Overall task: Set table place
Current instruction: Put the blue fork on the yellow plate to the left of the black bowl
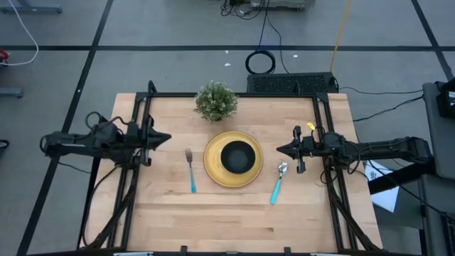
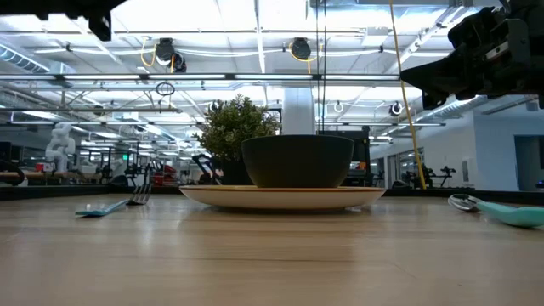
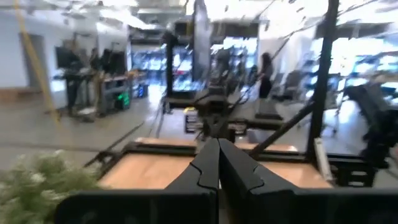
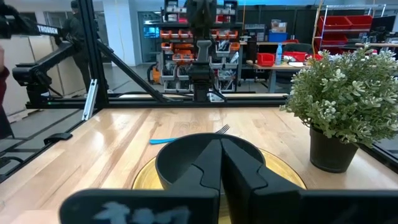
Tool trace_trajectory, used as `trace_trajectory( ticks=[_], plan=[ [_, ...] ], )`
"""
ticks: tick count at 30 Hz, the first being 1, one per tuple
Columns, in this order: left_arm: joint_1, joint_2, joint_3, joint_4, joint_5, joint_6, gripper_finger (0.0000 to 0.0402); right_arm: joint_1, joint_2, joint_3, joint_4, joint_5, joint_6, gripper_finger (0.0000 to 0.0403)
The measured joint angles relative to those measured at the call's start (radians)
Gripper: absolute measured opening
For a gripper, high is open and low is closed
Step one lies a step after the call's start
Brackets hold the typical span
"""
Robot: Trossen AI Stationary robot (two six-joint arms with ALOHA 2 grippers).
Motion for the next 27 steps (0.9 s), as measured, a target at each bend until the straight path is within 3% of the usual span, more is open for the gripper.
trace_trajectory(
  ticks=[6, 13, 17, 23, 27],
  plan=[
    [0.0, 0.118, 0.189, -0.311, -0.093, -0.121, 0.0008, 0.0, 0.0, 0.0, -0.009, 0.0, 0.023, 0.0],
    [0.0, 0.282, 0.285, -0.487, -0.055, -0.297, 0.0008, 0.0, 0.0, 0.0, -0.026, 0.0, 0.025, 0.0],
    [-0.001, 0.372, 0.287, -0.495, 0.015, -0.358, 0.0008, 0.0, 0.001, 0.0, -0.026, 0.0, 0.025, 0.0],
    [-0.034, 0.486, 0.287, -0.472, 0.039, -0.281, 0.0008, 0.0, 0.001, 0.0, -0.026, 0.0, 0.025, 0.0],
    [-0.04, 0.565, 0.287, -0.471, 0.039, -0.425, 0.0008, 0.0, 0.001, 0.0, -0.026, 0.0, 0.025, 0.0]
  ],
)
